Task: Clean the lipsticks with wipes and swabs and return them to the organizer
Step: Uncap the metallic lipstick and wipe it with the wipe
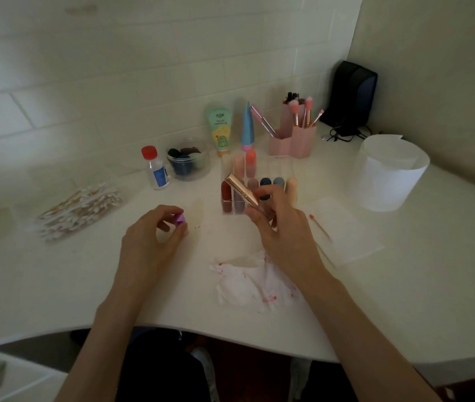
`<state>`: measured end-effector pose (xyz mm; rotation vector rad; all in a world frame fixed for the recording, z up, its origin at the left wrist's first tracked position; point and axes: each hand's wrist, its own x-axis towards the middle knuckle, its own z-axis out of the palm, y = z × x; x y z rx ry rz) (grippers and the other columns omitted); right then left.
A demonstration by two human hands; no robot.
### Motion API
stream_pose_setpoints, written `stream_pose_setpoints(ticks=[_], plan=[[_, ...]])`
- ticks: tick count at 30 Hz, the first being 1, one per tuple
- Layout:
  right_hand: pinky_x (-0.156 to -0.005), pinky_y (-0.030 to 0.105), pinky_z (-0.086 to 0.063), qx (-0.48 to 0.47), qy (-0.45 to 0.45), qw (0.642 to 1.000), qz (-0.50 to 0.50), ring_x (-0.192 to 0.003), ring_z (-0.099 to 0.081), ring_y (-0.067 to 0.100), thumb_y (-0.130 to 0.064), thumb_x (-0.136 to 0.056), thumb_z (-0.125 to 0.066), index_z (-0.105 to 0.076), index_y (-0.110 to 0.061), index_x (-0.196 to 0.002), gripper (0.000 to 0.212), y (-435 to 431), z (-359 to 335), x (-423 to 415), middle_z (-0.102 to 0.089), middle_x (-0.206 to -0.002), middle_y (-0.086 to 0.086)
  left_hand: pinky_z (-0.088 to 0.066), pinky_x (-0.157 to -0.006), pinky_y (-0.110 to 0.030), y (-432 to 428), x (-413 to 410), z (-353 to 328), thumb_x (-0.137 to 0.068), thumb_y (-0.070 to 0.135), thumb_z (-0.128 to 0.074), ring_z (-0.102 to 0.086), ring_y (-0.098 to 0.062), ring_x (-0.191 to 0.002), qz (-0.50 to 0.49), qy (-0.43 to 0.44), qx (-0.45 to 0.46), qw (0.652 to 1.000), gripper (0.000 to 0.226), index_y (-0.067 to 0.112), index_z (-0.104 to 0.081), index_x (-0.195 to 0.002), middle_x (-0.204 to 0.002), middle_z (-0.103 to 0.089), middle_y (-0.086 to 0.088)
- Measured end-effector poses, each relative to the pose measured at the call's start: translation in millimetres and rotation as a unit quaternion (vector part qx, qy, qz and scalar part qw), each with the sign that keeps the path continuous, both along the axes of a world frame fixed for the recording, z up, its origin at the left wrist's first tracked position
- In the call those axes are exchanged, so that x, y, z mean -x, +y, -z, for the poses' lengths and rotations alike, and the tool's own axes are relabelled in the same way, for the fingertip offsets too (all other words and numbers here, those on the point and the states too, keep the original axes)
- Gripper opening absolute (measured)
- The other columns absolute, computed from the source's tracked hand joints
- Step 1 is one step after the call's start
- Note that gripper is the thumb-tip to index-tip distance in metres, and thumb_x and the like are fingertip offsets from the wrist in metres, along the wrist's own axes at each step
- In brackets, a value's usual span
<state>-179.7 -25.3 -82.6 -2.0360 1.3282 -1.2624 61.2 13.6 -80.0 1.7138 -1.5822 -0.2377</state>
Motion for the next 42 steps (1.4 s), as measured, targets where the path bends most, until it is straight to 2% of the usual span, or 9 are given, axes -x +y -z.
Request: stream_pose_setpoints(ticks=[4, 7, 12, 17, 22, 25, 31, 37, 42], plan=[[-0.064, 0.012, -0.039, -0.022, -0.013, 1.0, -0.006, -0.076, -0.059, 0.002, -0.037, -0.102, -0.058, -0.05, -0.022, -0.118, 0.024, 2.9, -3.5, -1.1, -0.065, -0.095, -0.01, -0.043, -0.077, -0.017, 0.8, 2.4, 0.6, -0.081, 0.035, -0.083, -0.059, 0.003, -0.094, -0.014, 0.007, 0.018, 1.0, 0.049, 0.036, -0.06, -0.125, -0.111, -0.06, 0.02], [-0.065, 0.011, -0.041, -0.027, -0.034, 0.999, -0.021, -0.077, -0.06, 0.004, -0.034, -0.101, -0.06, -0.051, -0.023, -0.116, 0.021, 5.3, -6.0, -2.5, -0.065, -0.091, -0.015, -0.043, -0.073, -0.016, 2.7, 14.1, -8.2, -0.083, 0.037, -0.081, -0.06, -0.003, -0.089, -0.027, 0.026, 0.111, 0.993, 0.042, 0.027, -0.067, -0.121, -0.112, -0.061, 0.012], [-0.072, 0.01, -0.043, -0.035, -0.055, 0.996, -0.061, -0.077, -0.058, -0.003, -0.027, -0.101, -0.063, -0.057, -0.015, -0.114, 0.019, 9.5, -6.8, -6.5, -0.058, -0.077, -0.031, -0.049, -0.061, -0.012, -0.5, 60.2, -30.6, -0.091, 0.023, -0.074, -0.064, -0.003, -0.063, 0.046, 0.275, 0.084, 0.957, 0.021, 0.02, -0.076, -0.111, -0.088, -0.075, 0.005], [-0.073, 0.011, -0.044, -0.05, -0.044, 0.995, -0.075, -0.08, -0.06, -0.002, -0.031, -0.1, -0.063, -0.059, -0.019, -0.114, 0.019, 8.7, -4.8, -8.0, -0.06, -0.084, -0.024, -0.049, -0.06, -0.014, -11.1, 75.3, -29.3, -0.09, 0.019, -0.073, -0.065, -0.002, -0.063, 0.066, 0.375, 0.06, 0.923, 0.01, 0.023, -0.077, -0.098, -0.077, -0.075, 0.012], [-0.068, 0.024, -0.052, -0.071, -0.042, 0.993, -0.085, -0.071, -0.062, 0.011, -0.042, -0.105, -0.048, -0.066, -0.017, -0.109, 0.03, 5.5, -0.8, -6.1, -0.066, -0.083, -0.008, -0.05, -0.063, -0.023, -17.1, 69.3, -18.6, -0.093, 0.024, -0.069, -0.057, -0.012, -0.068, 0.082, 0.394, 0.044, 0.914, 0.012, 0.031, -0.076, -0.099, -0.076, -0.071, 0.004], [-0.058, 0.03, -0.049, -0.085, -0.052, 0.991, -0.091, -0.062, -0.057, 0.018, -0.048, -0.107, -0.039, -0.067, -0.018, -0.094, 0.043, 3.8, 0.6, -5.9, -0.064, -0.076, 0.001, -0.05, -0.063, -0.025, -16.9, 68.7, -13.6, -0.092, 0.03, -0.067, -0.057, -0.013, -0.069, 0.092, 0.393, 0.035, 0.914, 0.02, 0.022, -0.076, -0.107, -0.079, -0.069, -0.009], [-0.061, 0.029, -0.053, -0.105, -0.128, 0.982, -0.089, -0.063, -0.06, 0.014, -0.036, -0.095, -0.07, -0.059, -0.023, -0.109, 0.022, 4.5, -5.9, -8.6, -0.065, -0.074, -0.004, -0.045, -0.058, -0.024, -19.1, 66.6, -9.2, -0.094, 0.024, -0.066, -0.054, -0.013, -0.065, 0.102, 0.398, 0.044, 0.911, 0.022, 0.011, -0.076, -0.111, -0.072, -0.063, -0.004], [-0.056, 0.023, -0.046, -0.111, -0.092, 0.984, -0.102, -0.057, -0.054, 0.008, -0.045, -0.099, -0.048, -0.067, -0.016, -0.099, 0.035, 7.2, -8.4, -9.1, -0.062, -0.071, -0.009, -0.042, -0.059, -0.029, -18.6, 64.3, -9.0, -0.088, 0.039, -0.064, -0.05, -0.014, -0.064, 0.119, 0.398, 0.045, 0.908, 0.035, 0.014, -0.075, -0.11, -0.072, -0.062, -0.004], [-0.06, 0.027, -0.051, -0.138, -0.144, 0.974, -0.104, -0.059, -0.057, 0.015, -0.03, -0.093, -0.073, -0.059, -0.02, -0.107, 0.022, 8.8, -9.2, -9.8, -0.062, -0.069, -0.009, -0.042, -0.058, -0.028, -18.2, 63.4, -8.9, -0.088, 0.037, -0.064, -0.049, -0.018, -0.065, 0.126, 0.406, 0.046, 0.904, 0.035, 0.015, -0.075, -0.112, -0.074, -0.062, -0.01]])
